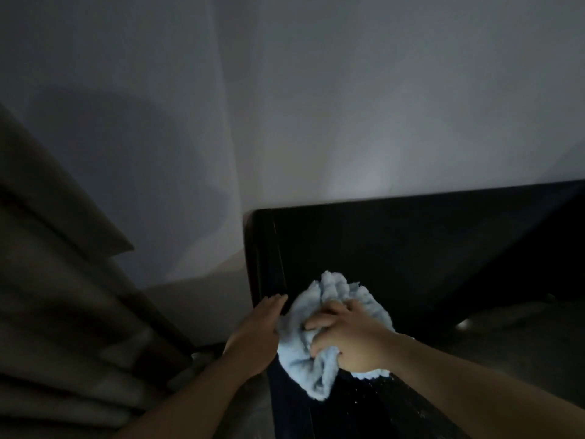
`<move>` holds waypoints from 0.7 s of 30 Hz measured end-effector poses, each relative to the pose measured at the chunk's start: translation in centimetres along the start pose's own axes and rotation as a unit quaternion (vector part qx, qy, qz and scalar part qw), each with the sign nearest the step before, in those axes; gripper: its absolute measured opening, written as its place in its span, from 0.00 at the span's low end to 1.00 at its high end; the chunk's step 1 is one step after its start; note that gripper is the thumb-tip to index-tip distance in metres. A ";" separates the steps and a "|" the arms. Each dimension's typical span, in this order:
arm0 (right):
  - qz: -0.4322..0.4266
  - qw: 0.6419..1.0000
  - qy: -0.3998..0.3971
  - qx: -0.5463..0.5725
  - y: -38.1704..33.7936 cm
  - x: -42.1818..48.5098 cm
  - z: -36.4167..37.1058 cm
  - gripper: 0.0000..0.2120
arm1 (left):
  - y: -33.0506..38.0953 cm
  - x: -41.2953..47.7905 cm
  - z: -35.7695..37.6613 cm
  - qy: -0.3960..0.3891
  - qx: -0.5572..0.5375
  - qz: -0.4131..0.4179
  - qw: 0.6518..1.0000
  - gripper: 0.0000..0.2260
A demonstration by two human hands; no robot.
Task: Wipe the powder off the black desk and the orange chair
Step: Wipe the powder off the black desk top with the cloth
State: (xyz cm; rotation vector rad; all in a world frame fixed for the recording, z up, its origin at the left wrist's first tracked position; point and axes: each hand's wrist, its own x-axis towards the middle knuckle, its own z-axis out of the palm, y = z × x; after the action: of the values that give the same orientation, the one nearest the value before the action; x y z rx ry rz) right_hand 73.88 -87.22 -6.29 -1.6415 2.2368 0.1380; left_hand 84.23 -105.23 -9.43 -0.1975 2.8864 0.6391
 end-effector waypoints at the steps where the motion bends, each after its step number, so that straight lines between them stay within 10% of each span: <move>1: 0.009 1.000 0.014 0.013 0.2 -0.3 -0.3 0.19 | 0.2 0.1 0.4 -0.041 -0.001 0.014 0.999 0.26; 7: 0.088 0.995 0.030 0.019 -0.3 0.1 0.5 0.26 | 1.4 0.2 1.2 -0.082 0.057 -0.060 0.993 0.28; 14: -0.006 0.999 0.036 0.009 0.9 -4.0 1.6 0.18 | 4.7 -1.4 3.4 -0.093 0.195 -0.058 0.975 0.25; 21: -0.085 0.996 -0.013 0.003 2.6 -11.0 1.5 0.18 | 10.3 -4.6 6.7 0.009 0.048 -0.155 0.987 0.25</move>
State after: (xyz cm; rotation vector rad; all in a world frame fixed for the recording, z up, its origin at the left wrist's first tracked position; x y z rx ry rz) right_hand 74.68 -76.07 -4.28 -1.8086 2.0655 0.1079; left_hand 87.97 -92.68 -10.33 -0.6253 2.8075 0.4420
